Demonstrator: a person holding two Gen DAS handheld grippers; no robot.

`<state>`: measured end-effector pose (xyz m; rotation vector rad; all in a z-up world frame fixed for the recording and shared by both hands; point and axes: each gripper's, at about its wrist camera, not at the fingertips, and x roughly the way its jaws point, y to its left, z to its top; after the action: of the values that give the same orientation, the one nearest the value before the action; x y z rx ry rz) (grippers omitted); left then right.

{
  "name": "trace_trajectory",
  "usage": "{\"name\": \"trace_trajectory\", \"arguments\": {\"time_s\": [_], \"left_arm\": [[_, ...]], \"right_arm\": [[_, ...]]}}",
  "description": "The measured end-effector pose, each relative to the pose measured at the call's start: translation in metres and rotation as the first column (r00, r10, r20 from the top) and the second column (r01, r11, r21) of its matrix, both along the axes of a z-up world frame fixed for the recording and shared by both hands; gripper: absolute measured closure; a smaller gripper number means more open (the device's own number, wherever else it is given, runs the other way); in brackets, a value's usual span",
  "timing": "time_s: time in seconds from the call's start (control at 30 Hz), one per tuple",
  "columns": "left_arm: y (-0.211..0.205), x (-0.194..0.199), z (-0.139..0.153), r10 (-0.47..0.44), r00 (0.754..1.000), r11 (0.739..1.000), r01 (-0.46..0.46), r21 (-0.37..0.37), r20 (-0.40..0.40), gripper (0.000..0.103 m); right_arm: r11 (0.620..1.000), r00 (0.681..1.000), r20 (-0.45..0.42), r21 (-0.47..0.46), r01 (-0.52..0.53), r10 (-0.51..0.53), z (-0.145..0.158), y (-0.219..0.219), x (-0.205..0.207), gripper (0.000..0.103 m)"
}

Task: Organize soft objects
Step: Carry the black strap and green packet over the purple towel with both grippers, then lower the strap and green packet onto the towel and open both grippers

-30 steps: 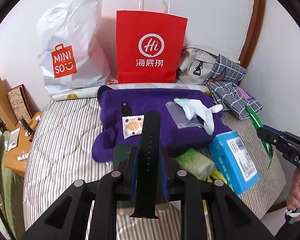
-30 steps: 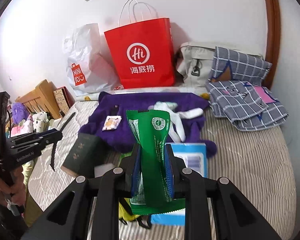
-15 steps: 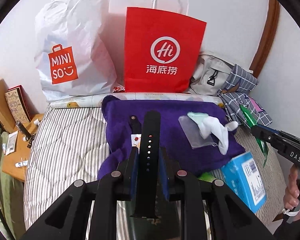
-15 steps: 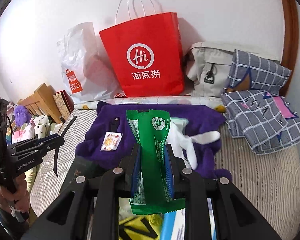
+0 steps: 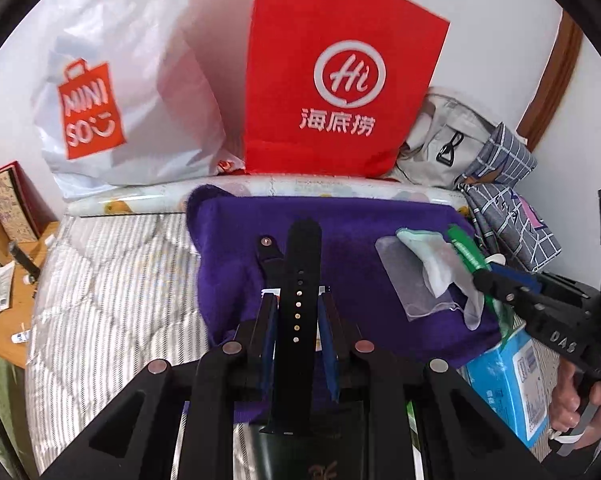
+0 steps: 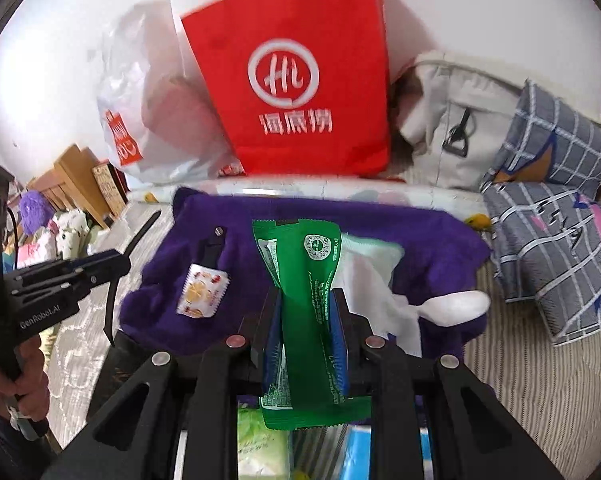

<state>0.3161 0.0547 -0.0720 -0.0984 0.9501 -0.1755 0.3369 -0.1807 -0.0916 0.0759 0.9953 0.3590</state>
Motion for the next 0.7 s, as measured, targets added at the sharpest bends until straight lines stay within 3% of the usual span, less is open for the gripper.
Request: {"name": "trace_trajectory", "arguments": {"time_s": [0.23,0.7], "left_arm": [[-0.009,0.023,-0.018,-0.031,0.999,0.999,0.03,-0.029,-0.042,0.083],[-0.027,0.046,-0.053,-0.068,0.988,0.998,0.066,-0.019,-0.137,0.083]], "right_arm": [[1.0,0.999,-0.043,-0.024,-0.002,0.001,-0.025,0.006,0.015,0.08],[0.995,0.995,-0.101,-0.091,-0.034,0.025,-0.052,0.022,0.02,0.078]]}}
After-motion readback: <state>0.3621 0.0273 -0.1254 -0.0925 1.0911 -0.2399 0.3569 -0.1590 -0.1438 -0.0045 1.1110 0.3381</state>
